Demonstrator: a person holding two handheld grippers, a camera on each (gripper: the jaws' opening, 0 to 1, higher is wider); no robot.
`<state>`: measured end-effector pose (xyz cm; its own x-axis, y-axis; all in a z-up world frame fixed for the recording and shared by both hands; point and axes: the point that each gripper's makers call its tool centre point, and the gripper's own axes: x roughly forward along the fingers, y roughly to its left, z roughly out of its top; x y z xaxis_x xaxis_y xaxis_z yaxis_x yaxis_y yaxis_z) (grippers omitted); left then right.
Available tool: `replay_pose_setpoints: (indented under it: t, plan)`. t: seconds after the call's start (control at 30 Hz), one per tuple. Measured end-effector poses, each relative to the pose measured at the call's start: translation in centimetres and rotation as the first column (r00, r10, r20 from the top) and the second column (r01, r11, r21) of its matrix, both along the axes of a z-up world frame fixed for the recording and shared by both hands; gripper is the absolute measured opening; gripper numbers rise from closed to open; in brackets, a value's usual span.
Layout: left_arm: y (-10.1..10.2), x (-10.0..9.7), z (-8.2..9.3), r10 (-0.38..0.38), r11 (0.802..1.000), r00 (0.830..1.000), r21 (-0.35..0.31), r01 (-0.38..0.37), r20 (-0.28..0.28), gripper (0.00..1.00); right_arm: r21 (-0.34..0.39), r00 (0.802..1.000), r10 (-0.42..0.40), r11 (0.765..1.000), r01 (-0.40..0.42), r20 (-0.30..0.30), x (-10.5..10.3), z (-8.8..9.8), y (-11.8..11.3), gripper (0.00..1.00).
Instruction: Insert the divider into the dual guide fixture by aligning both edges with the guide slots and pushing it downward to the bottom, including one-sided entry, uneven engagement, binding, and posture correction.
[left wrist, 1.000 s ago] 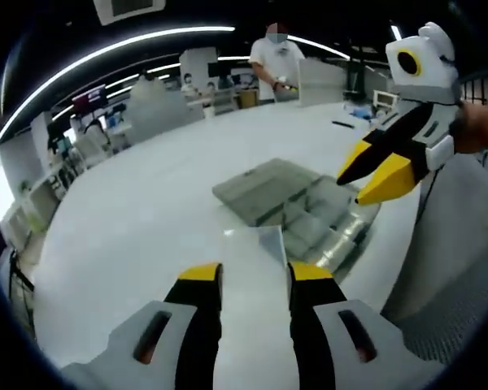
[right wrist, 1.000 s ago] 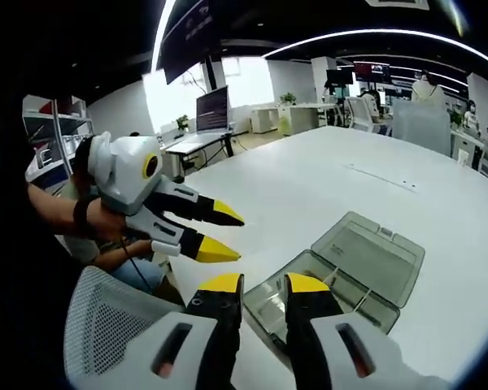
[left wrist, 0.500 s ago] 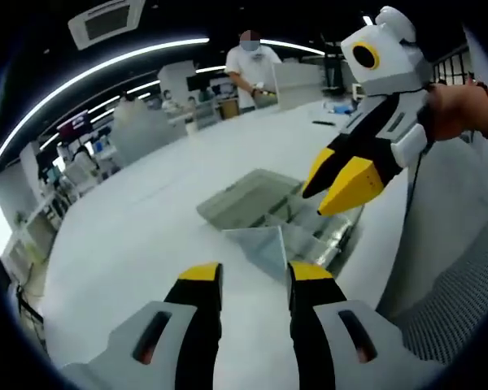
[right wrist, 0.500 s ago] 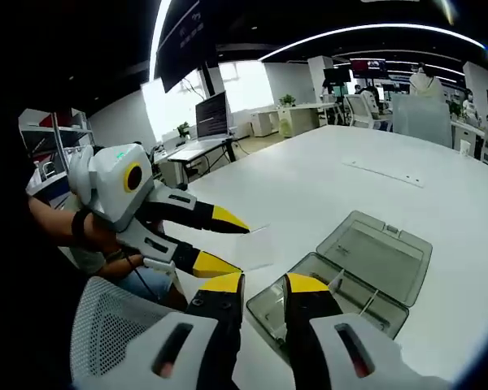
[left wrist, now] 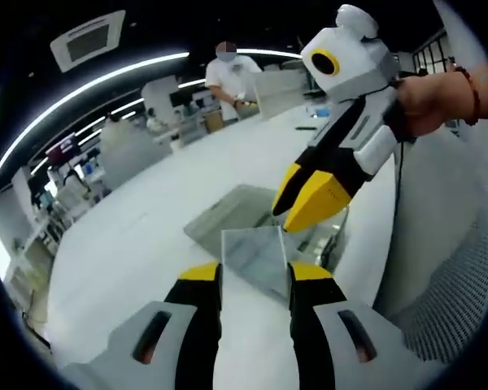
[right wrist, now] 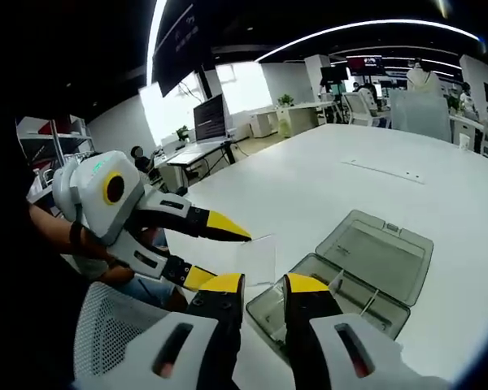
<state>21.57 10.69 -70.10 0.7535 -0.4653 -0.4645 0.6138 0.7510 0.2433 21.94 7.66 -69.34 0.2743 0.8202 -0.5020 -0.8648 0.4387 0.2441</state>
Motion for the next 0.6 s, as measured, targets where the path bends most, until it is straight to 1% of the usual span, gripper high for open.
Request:
replay_pose_setpoints:
  t: [0.37,0.53,0.6]
  plan:
    - [-0.68,-0.37,0.46,-0.037,0.999,0.999,0.006,0.037,0.03,0.3,0.007,1.0,-0.002,1.0,0.002,-0.018,0.15,0.01,0.14,0.15]
    - [-1.0,-0.59,0.62,-0.052,0.999,0.998,0.02,0.051,0.043,0.3,0.012,0.999,0.002,1.0,-0.002,-0.038,0.33,-0.08,0.07,0.15]
    - [-1.08,-0.66,0.63,-0.054,0.998,0.998,0.021,0.053,0.044,0.3,0.015,0.998,0.006,1.0,-0.006,-0.056,0.33,-0.22,0.02,0.15]
